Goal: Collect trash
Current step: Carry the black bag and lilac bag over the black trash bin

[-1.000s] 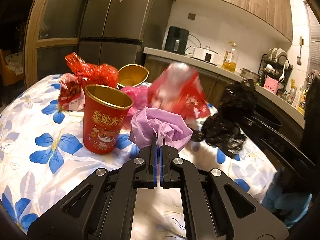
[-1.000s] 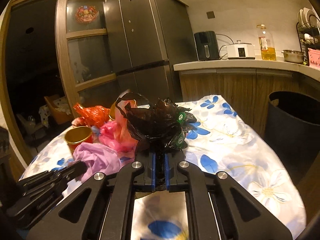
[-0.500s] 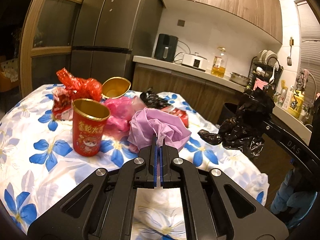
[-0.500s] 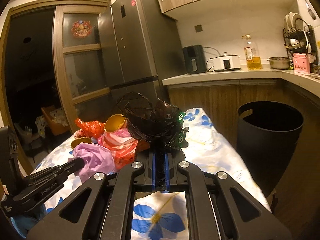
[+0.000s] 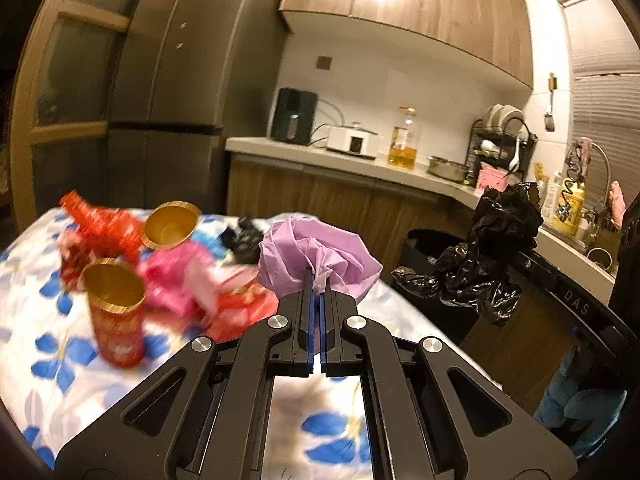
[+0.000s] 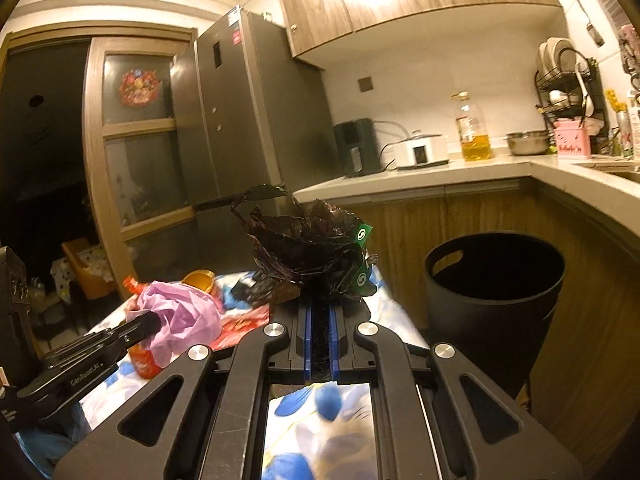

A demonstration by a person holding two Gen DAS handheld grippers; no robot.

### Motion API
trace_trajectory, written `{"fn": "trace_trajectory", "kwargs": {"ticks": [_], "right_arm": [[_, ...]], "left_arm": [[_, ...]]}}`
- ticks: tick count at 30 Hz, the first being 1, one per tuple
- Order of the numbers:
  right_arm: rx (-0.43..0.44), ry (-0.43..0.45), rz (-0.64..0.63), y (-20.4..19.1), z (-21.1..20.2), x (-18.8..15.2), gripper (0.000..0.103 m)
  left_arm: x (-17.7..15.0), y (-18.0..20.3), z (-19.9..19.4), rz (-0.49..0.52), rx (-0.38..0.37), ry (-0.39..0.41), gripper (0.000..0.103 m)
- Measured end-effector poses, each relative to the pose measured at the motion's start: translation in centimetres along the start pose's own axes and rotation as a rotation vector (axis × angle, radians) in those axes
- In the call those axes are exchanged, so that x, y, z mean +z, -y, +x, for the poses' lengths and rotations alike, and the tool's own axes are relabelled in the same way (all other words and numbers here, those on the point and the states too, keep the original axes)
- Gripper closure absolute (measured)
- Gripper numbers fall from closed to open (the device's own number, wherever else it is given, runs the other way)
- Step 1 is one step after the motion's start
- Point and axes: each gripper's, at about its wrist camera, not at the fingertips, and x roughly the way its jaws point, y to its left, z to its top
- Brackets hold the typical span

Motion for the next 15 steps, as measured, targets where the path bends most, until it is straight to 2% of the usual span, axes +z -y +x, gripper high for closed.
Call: {"fn": "trace_trajectory", "kwargs": {"ticks": [7, 15], "right_arm": [[-0.129, 0.096, -0.012, 3.5, -0.4, 2.7, 0.095], [-0.259, 0.154, 0.012, 8.9, 0.6, 4.9, 0.095]], "left_arm": [[3.2, 3.8, 3.4, 0.025, -0.094, 0.055, 0.103], [6.3, 9.6, 8.9, 0.054, -0.198, 0.101, 0.103]]}}
